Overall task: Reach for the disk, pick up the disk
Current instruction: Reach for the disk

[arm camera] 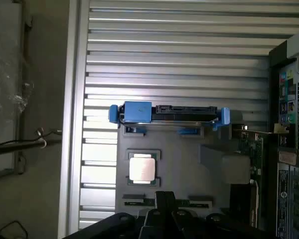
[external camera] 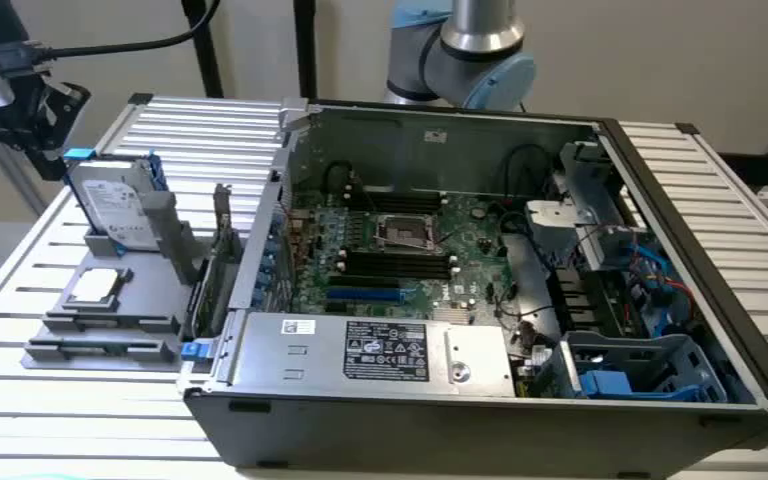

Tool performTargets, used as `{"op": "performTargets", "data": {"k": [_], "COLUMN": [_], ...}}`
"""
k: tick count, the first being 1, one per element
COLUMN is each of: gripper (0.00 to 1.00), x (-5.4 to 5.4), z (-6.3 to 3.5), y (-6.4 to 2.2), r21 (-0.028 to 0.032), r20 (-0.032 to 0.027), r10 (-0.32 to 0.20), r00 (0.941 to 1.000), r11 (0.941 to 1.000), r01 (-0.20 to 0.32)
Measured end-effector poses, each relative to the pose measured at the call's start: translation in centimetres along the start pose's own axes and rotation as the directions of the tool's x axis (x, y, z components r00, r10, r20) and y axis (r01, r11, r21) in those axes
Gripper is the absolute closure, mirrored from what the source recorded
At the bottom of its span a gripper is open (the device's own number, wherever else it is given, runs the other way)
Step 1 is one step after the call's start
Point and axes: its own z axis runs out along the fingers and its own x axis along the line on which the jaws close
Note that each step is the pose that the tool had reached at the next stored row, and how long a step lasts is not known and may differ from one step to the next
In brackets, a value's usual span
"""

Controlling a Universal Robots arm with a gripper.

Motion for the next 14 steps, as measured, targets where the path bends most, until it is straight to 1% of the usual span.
{"op": "performTargets", "data": {"k": [12,14], "gripper": [0.89,0.89], "x": [0.00,0.04], "z": [0.00,0.00], "y": [0.00,0.12], "r21": [0.0000,0.0001], "r20": [0.0000,0.0000], "r10": [0.000,0.000], "r00": [1.0000,1.0000], "r11": [1.0000,1.0000], "r01": [0.000,0.000]}}
